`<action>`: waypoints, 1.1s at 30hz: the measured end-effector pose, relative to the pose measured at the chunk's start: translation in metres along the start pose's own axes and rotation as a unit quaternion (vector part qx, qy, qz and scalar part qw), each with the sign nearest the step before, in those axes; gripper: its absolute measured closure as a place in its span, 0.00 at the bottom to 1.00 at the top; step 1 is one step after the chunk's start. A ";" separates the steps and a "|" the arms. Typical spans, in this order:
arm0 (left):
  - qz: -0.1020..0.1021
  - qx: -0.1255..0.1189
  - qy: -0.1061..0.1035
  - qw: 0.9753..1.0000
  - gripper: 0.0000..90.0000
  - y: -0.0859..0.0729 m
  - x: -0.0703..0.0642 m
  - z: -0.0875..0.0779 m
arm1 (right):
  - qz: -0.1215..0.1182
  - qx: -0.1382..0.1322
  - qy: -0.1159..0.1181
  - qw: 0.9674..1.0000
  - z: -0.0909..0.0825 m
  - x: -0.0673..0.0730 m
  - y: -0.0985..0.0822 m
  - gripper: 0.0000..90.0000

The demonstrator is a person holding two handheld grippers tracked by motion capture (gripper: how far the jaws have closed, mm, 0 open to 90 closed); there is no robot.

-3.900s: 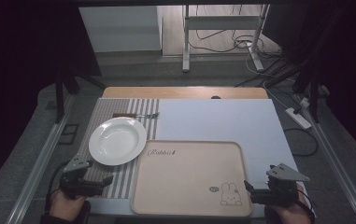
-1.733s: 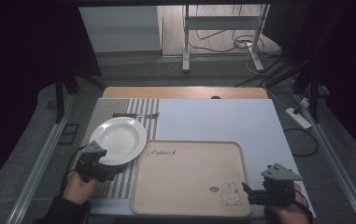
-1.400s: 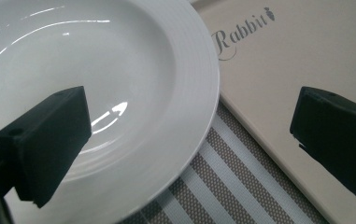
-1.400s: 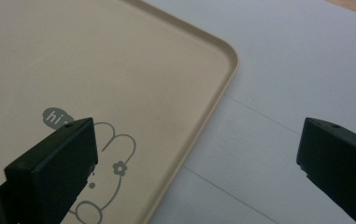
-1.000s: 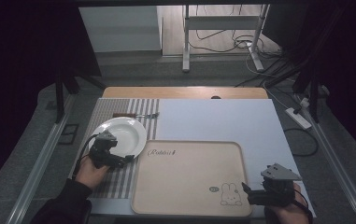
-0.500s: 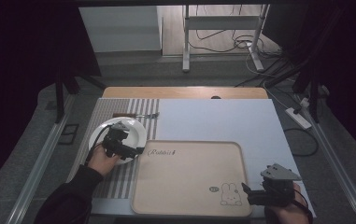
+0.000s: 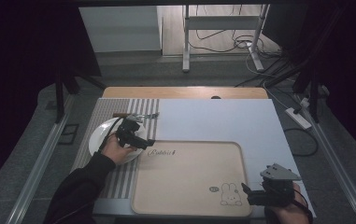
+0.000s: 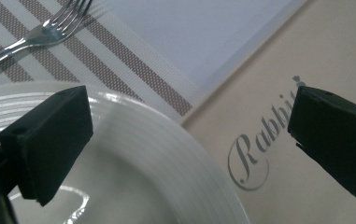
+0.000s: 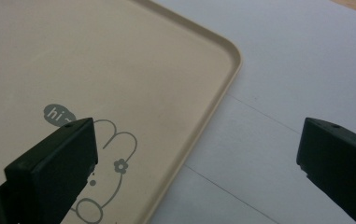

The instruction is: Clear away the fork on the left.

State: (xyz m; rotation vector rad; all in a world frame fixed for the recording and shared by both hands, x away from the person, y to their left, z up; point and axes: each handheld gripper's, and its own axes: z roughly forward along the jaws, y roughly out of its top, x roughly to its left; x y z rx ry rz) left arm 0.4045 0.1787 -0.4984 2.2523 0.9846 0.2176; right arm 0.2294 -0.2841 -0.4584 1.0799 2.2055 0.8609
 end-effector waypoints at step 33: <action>-0.051 0.054 0.087 0.993 0.99 0.034 0.104 0.020 | -0.002 -0.001 0.006 1.000 0.000 0.000 0.000 0.00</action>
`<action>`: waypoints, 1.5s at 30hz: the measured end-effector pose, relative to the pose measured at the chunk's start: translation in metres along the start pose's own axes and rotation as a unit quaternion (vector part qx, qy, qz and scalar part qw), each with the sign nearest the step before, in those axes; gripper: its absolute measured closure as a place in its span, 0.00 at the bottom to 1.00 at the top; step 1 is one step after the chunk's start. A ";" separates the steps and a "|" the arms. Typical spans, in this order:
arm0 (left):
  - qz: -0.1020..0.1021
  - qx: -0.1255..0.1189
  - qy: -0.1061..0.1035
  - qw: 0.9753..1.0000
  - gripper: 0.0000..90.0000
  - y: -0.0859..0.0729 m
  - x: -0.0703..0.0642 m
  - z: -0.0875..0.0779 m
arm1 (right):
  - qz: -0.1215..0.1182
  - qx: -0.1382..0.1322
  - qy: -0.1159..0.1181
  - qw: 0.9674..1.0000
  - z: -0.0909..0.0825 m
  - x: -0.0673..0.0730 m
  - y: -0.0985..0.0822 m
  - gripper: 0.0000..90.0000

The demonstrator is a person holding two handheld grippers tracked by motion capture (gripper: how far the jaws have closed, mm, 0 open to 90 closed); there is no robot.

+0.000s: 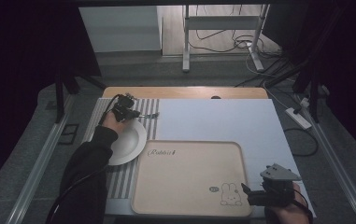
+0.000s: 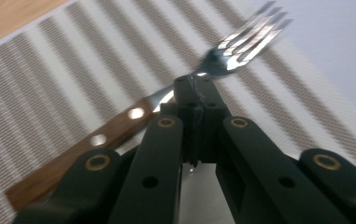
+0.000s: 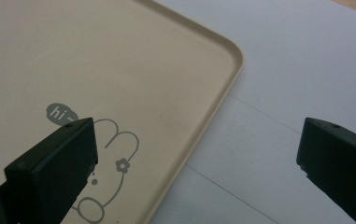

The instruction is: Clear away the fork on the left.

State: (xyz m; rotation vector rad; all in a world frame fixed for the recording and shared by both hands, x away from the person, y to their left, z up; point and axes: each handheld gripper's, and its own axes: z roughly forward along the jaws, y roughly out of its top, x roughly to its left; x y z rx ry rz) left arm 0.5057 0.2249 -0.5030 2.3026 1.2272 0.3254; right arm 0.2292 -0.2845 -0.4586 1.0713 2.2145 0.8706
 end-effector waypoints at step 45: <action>-0.076 0.047 -0.016 0.996 0.85 -0.024 0.072 -0.014 | -0.002 0.002 0.000 1.000 0.000 0.001 0.000 0.00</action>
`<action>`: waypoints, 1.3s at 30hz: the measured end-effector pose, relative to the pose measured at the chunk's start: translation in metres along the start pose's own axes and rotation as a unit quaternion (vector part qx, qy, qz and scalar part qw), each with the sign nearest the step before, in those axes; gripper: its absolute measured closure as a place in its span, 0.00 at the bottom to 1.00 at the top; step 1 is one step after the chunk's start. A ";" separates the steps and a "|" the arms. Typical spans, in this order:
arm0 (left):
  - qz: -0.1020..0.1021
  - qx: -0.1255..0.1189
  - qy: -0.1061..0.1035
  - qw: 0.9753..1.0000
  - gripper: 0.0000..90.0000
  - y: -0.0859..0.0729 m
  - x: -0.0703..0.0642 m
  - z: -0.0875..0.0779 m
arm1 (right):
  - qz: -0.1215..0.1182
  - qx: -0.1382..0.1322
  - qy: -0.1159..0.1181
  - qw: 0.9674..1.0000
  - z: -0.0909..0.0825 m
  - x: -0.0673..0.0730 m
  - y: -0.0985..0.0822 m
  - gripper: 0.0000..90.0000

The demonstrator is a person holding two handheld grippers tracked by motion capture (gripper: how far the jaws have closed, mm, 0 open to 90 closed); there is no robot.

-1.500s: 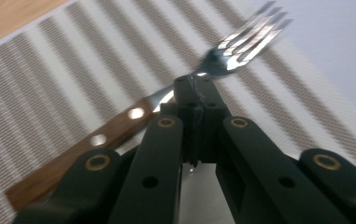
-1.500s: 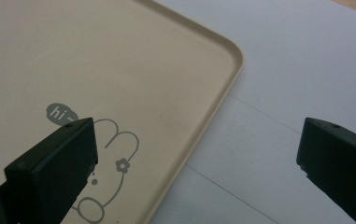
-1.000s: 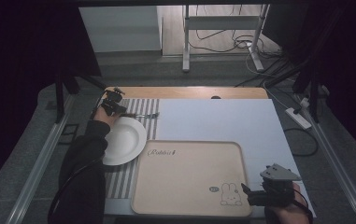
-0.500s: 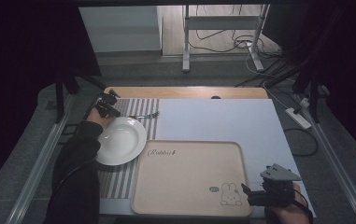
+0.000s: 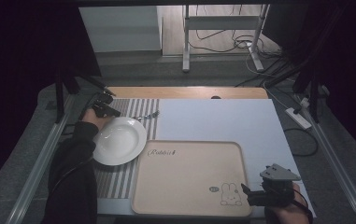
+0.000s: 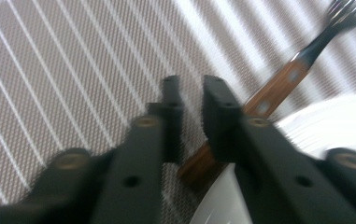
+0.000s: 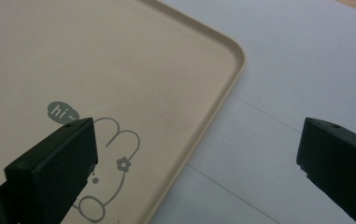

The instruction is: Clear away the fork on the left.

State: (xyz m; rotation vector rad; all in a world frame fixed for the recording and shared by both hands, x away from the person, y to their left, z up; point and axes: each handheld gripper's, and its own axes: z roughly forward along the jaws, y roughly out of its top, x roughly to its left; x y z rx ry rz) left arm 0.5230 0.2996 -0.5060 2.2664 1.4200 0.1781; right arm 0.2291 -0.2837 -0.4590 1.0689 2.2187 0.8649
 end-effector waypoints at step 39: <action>0.111 0.031 -0.004 0.993 0.71 0.028 -0.024 0.029 | -0.007 -0.001 0.003 1.000 -0.001 0.000 -0.001 0.00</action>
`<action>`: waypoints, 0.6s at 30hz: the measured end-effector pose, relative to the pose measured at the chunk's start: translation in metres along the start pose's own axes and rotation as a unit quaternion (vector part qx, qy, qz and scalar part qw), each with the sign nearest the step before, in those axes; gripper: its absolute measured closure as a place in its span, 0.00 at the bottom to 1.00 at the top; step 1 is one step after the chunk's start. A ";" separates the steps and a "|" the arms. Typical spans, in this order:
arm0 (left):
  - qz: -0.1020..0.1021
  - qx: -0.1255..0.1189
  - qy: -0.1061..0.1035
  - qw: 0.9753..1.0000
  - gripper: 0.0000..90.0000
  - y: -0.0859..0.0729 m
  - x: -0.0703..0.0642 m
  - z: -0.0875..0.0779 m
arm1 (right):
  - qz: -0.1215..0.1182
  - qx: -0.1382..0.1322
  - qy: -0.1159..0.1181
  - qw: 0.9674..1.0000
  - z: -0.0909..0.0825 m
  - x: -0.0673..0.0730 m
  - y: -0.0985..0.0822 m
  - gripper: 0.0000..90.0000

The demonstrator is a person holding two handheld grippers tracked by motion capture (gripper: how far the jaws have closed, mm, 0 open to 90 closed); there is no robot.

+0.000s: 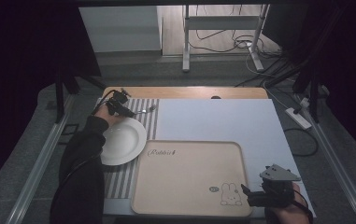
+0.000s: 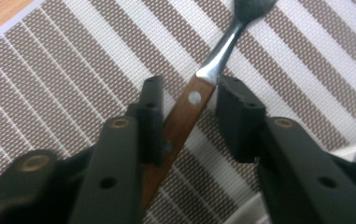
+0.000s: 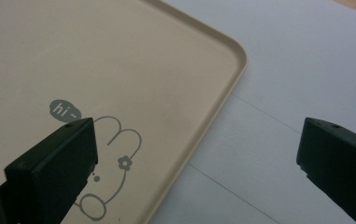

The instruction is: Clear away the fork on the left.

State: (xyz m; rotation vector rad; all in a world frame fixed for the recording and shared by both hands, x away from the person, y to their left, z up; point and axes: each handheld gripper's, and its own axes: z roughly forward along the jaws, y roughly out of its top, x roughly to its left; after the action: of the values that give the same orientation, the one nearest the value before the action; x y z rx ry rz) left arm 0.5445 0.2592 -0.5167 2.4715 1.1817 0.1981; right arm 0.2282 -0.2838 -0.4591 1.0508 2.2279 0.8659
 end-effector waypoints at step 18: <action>-0.006 -0.017 0.014 1.000 0.87 -0.012 0.015 -0.022 | -0.001 0.002 0.001 1.000 0.001 0.000 0.000 0.00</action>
State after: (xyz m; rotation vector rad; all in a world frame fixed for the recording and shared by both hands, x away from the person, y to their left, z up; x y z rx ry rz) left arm 0.5392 0.2834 -0.5017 2.4383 1.1947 0.2485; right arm 0.2289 -0.2835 -0.4595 1.0500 2.2324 0.8622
